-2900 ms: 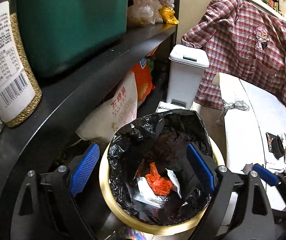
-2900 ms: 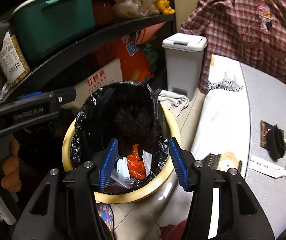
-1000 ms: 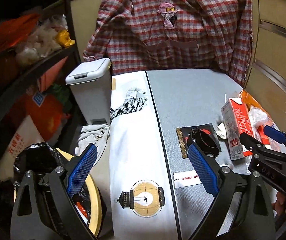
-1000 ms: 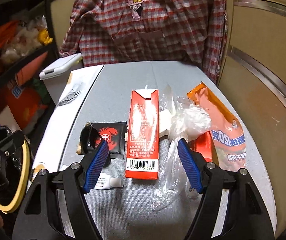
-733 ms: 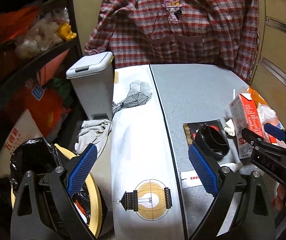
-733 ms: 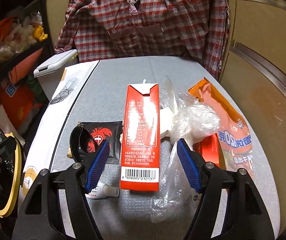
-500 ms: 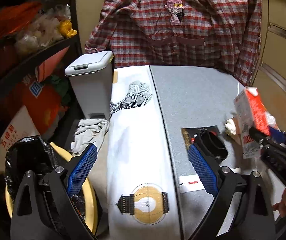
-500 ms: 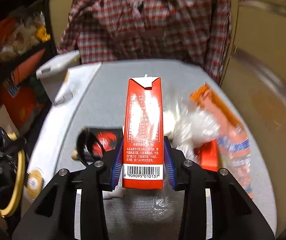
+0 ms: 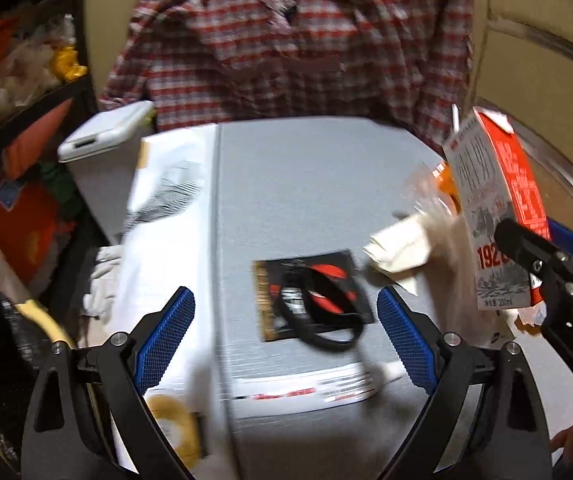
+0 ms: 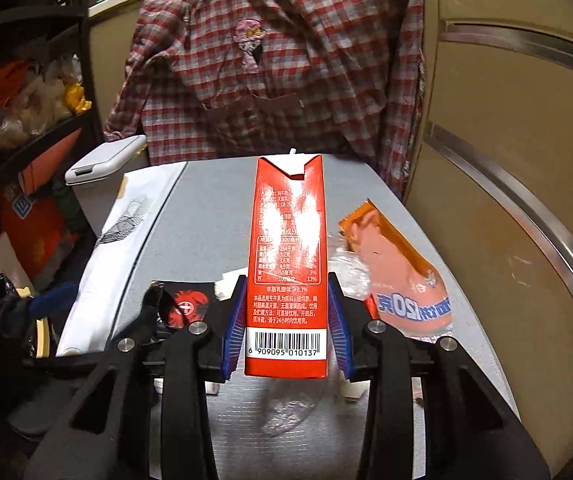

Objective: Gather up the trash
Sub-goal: 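Grasp the red milk carton with the right tool while the left tool grasps the black cable, then carry the carton and cable over the black-lined bin and open both tools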

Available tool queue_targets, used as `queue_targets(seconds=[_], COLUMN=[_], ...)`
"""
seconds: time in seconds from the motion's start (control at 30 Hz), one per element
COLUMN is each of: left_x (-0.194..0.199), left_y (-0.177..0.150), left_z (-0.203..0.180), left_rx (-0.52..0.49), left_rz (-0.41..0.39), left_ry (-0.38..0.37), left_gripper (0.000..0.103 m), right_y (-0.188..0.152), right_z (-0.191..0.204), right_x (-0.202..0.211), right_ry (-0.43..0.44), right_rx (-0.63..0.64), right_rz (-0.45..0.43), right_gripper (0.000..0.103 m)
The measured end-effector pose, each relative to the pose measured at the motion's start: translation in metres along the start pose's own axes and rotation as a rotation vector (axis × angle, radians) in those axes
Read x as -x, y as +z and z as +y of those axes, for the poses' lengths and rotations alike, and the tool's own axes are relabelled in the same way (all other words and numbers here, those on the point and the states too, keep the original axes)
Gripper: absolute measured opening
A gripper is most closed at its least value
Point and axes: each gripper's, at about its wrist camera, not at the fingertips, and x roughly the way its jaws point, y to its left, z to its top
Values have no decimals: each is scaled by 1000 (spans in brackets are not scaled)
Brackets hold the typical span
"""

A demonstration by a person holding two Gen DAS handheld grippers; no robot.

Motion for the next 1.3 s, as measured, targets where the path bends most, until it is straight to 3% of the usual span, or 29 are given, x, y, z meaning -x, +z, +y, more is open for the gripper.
queue_targets(seconds=[0.07, 0.13, 0.17, 0.2, 0.23, 0.27, 0.3, 0.53, 0.67, 0.77, 1.0, 1.3], left_x=[-12, -22, -26, -28, -30, -30, -29, 7, 46, 76, 147, 208], left_y=[0, -1, -1, -1, -2, -2, -2, 2, 4, -2, -29, -71], left_z=[-9, -14, -15, -15, -14, -13, -11, 7, 42, 71, 137, 220], left_rx=[-23, -32, -34, -32, -28, -25, -22, -2, 53, 94, 161, 275], left_rz=[39, 68, 79, 88, 94, 91, 91, 29, -14, -31, -68, -71], left_ry=[-8, -5, -10, -22, -33, -41, -57, -44, -5, 45, 241, 395], left_gripper=[89, 80, 65, 43, 31, 10, 6, 5, 5, 5, 5, 5], right_y=[-1, -2, -2, -3, -3, -4, -4, -4, 0, 2, -2, -32], right_z=[-5, -8, -9, -10, -10, -10, -10, -4, 13, 41, 136, 231], right_x=[-2, -4, -5, -6, -8, -9, -10, -6, 11, 30, 72, 104], right_ry=[1, -1, -4, -5, -7, -7, -6, 33, 121, 204, 373, 485], right_rx=[-20, -31, -30, -28, -26, -24, -23, -35, -35, 0, 143, 259], right_rz=[12, 20, 22, 26, 28, 33, 38, 39, 26, 14, -12, 10], right_gripper=[38, 38, 38, 38, 38, 38, 38, 38, 38, 38, 38, 38])
